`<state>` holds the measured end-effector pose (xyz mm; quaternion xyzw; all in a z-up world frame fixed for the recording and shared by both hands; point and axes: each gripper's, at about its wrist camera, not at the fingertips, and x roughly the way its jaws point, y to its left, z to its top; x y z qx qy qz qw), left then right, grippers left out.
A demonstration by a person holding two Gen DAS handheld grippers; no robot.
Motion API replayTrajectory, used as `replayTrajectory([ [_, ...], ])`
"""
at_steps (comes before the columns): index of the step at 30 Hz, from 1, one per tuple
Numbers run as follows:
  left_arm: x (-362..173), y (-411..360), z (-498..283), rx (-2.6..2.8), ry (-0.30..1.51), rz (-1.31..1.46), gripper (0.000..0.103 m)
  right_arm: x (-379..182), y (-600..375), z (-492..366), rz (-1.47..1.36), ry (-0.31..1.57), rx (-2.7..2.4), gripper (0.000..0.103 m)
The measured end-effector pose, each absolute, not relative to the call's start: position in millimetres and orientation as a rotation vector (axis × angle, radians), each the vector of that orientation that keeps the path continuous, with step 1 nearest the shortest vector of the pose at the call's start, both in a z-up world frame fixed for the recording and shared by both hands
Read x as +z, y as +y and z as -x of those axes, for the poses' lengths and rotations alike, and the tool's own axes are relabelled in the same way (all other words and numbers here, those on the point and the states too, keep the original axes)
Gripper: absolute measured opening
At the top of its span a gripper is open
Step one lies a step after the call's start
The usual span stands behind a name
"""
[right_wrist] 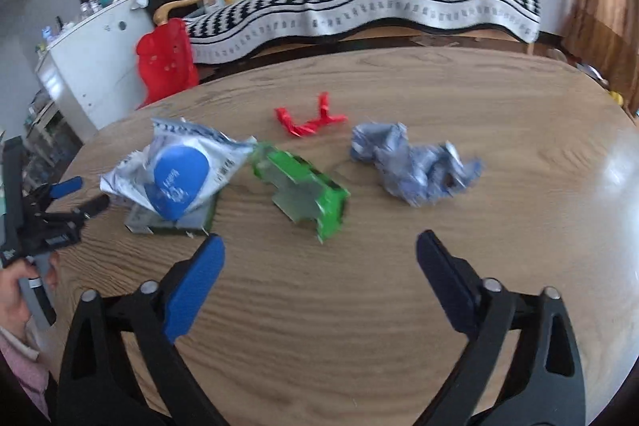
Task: Collect trash
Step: 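Move both grippers back over the trash on the table, then grasp the silver pill blister with the left gripper while the right gripper grasps the green toy car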
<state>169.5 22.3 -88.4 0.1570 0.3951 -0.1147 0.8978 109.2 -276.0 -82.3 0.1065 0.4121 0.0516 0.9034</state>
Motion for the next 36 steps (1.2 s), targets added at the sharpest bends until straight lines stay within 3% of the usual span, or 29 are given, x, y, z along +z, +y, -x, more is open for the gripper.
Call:
replayTrajectory([
  [3, -97, 22, -172, -0.255, 0.799, -0.422, 0.097, -82, -272, -117, -0.202, 0.859, 0.124, 0.082],
  [9, -98, 33, -192, -0.348, 0.863, -0.316, 0.097, -89, -269, -140, -0.179, 0.891, 0.149, 0.078],
  [14, -103, 41, -209, -0.405, 0.921, -0.212, 0.097, -92, -262, -156, -0.118, 0.906, 0.176, 0.068],
  [19, -106, 34, -209, -0.439, 0.916, -0.221, 0.097, -92, -254, -156, -0.086, 0.898, 0.171, 0.043],
  [32, -91, 11, -202, -0.506, 0.762, -0.403, 0.097, -93, -268, -150, -0.194, 0.881, 0.161, 0.042],
  [34, -88, 11, -203, -0.531, 0.747, -0.385, 0.092, -92, -269, -149, -0.201, 0.878, 0.166, 0.036],
  [36, -88, 11, -203, -0.541, 0.749, -0.388, 0.068, -90, -270, -147, -0.212, 0.874, 0.174, 0.031],
])
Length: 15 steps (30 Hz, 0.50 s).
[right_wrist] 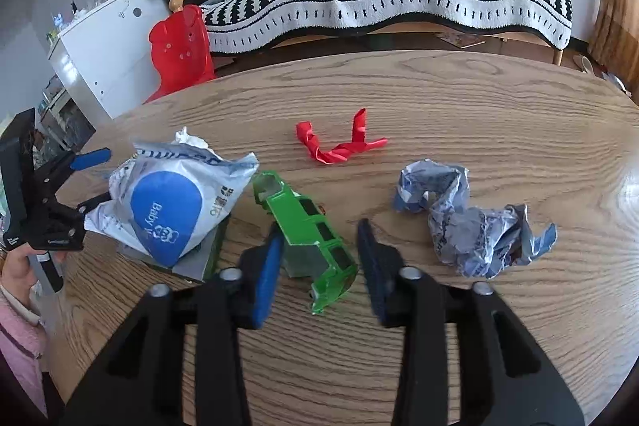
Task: Collect trash
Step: 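Grasp the silver pill blister with the left gripper while the right gripper grasps the green toy car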
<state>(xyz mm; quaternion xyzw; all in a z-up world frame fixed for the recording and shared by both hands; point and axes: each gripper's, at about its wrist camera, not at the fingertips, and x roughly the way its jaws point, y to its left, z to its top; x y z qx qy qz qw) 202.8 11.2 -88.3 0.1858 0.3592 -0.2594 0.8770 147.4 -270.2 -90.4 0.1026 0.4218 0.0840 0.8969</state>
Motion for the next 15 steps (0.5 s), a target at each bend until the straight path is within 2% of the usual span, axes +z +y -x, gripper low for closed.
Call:
replayTrajectory([
  [3, -92, 8, -201, -0.557, 0.762, -0.42, 0.048, -88, -269, -146, -0.218, 0.875, 0.201, 0.022],
  [7, -88, 2, -189, -0.606, 0.754, -0.439, 0.046, -90, -263, -141, -0.198, 0.891, 0.22, 0.021],
  [8, -86, 2, -186, -0.63, 0.761, -0.431, 0.042, -90, -262, -139, -0.198, 0.895, 0.221, 0.021],
  [15, -81, -7, -154, -0.797, 0.826, -0.417, 0.042, -85, -258, -127, -0.182, 0.91, 0.21, 0.021],
])
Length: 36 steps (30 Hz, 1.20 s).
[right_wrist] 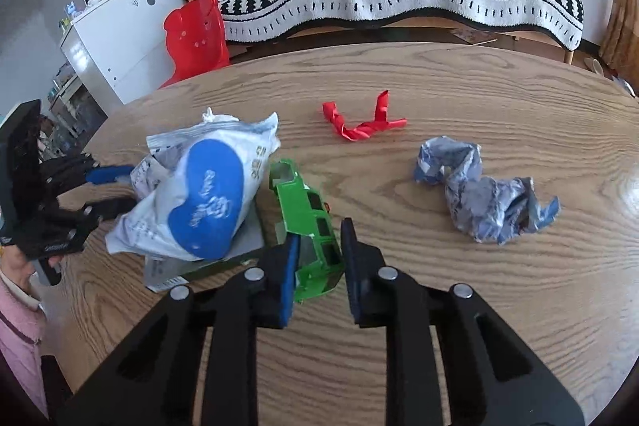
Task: Collect trash
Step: 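Grasp the silver pill blister with the left gripper while the right gripper grasps the green toy car, then carry the blister and green car over the black bin and open both grippers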
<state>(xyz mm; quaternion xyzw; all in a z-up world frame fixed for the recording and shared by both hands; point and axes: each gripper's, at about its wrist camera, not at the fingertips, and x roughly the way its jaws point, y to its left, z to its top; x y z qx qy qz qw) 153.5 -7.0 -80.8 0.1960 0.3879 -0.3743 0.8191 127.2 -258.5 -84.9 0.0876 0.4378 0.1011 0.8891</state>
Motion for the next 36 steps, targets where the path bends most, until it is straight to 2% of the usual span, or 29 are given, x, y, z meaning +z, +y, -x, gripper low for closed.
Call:
replayTrajectory([
  [7, -74, -24, -110, -0.889, 0.804, -0.479, 0.047, -88, -263, -118, -0.205, 0.921, 0.184, 0.021],
  [16, -83, -40, -128, -0.84, 0.832, -0.431, 0.048, -89, -263, -117, -0.204, 0.906, 0.178, 0.021],
  [17, -85, -40, -131, -0.835, 0.842, -0.423, 0.039, -90, -263, -118, -0.203, 0.908, 0.179, 0.021],
  [18, -87, -40, -136, -0.82, 0.86, -0.414, 0.019, -91, -263, -120, -0.199, 0.913, 0.181, 0.021],
  [21, -88, -36, -147, -0.783, 0.876, -0.383, 0.01, -88, -262, -121, -0.177, 0.895, 0.156, 0.02],
  [24, -77, -31, -149, -0.745, 0.849, -0.345, 0.004, -77, -265, -116, -0.169, 0.842, 0.118, 0.02],
  [36, -38, -9, -135, -0.647, 0.793, -0.255, 0.004, -59, -274, -101, -0.188, 0.797, 0.038, 0.02],
])
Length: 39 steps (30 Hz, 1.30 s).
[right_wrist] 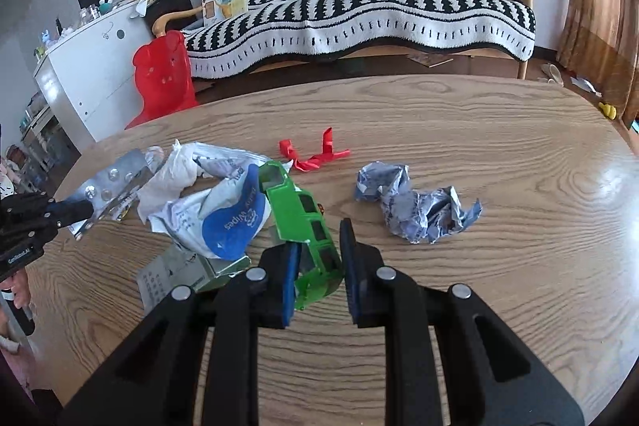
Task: Collect trash
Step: 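Carry the blister and green car over the black bin and open both grippers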
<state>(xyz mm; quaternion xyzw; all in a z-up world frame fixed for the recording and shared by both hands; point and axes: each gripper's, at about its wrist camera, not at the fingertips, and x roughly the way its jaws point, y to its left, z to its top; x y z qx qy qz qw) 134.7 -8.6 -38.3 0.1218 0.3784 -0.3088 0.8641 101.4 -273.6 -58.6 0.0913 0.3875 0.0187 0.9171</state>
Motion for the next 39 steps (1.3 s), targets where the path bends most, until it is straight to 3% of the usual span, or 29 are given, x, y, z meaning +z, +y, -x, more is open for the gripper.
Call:
replayTrajectory([
  [5, -24, -1, -120, -0.612, 0.776, -0.227, 0.004, -51, -268, -92, -0.201, 0.785, 0.04, 0.02],
  [10, 6, -17, -84, -0.648, 0.727, -0.147, 0.004, -10, -279, -37, -0.261, 0.646, 0.042, 0.02],
  [16, 33, -110, 10, -0.844, 0.638, -0.188, 0.004, 20, -343, 98, -0.31, 0.507, -0.087, 0.02],
  [20, 19, -199, 82, -1.039, 0.699, -0.31, 0.004, 15, -408, 193, -0.419, 0.504, -0.177, 0.02],
  [25, -44, -303, 169, -1.231, 0.872, -0.496, 0.004, -40, -472, 296, -0.63, 0.575, -0.281, 0.02],
  [29, -109, -348, 210, -1.241, 0.955, -0.655, 0.004, -138, -498, 334, -0.854, 0.74, -0.329, 0.02],
  [33, -143, -360, 203, -1.207, 1.077, -0.657, 0.004, -192, -504, 341, -0.967, 0.798, -0.331, 0.02],
  [39, -157, -366, 187, -1.176, 1.15, -0.624, 0.004, -216, -507, 338, -1.004, 0.824, -0.317, 0.02],
])
